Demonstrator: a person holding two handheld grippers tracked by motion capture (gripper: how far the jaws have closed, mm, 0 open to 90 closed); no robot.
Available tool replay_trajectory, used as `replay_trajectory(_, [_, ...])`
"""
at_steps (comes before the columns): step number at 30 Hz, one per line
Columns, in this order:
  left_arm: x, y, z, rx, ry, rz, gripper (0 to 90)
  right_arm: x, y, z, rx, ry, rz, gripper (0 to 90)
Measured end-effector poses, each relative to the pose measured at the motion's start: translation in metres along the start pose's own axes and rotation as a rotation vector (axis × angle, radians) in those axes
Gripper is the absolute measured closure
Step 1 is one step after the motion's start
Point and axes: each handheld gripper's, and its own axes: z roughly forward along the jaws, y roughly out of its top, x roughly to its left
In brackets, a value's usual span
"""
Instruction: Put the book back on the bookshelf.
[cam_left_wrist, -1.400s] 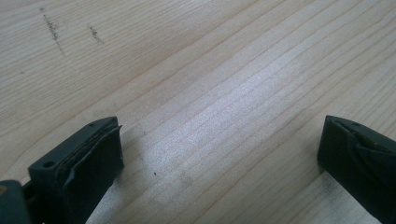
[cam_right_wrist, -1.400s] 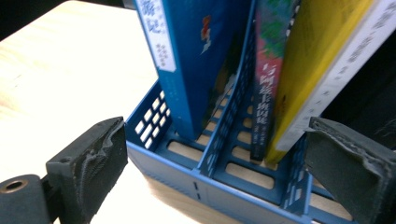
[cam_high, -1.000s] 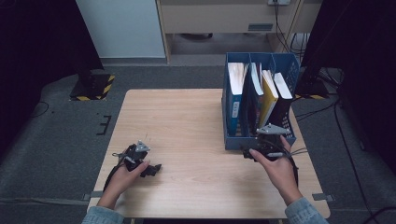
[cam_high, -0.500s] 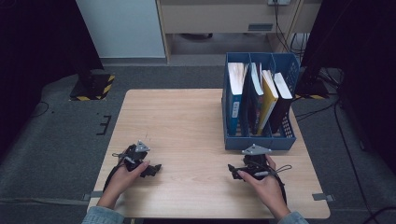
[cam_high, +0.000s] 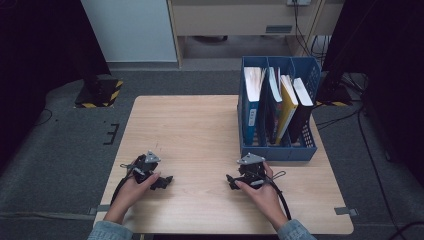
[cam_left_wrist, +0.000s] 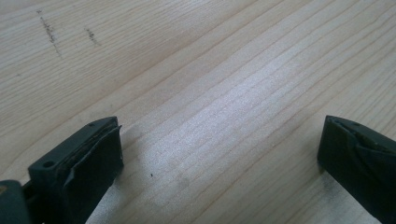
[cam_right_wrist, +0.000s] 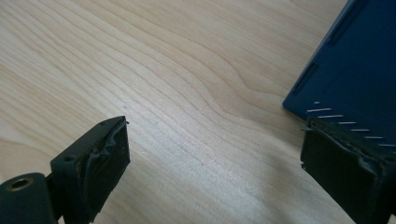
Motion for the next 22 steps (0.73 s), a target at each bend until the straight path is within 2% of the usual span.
replay_trajectory(3, [0.000, 0.001, 0.000, 0.000, -0.001, 0.005, 0.0, 0.002, -0.002, 0.010, 0.036, -0.020, 0.025, 8.4])
replay_trajectory(6, [0.000, 0.001, 0.001, 0.000, -0.002, 0.006, 0.0, 0.001, -0.003, 0.013, 0.026, -0.020, 0.036, 7.8])
replay_trajectory(8, [-0.001, 0.001, 0.001, 0.001, -0.003, 0.004, 0.0, -0.001, -0.003, 0.014, 0.003, -0.025, 0.068, 8.0])
replay_trajectory(13, [-0.001, 0.001, 0.001, 0.001, -0.003, 0.004, 0.0, 0.003, -0.001, 0.017, 0.012, -0.047, 0.066, 6.4])
replay_trajectory(22, [-0.001, 0.002, 0.001, 0.005, -0.008, 0.009, 0.0, 0.003, -0.001, 0.018, 0.015, -0.046, 0.060, 5.8])
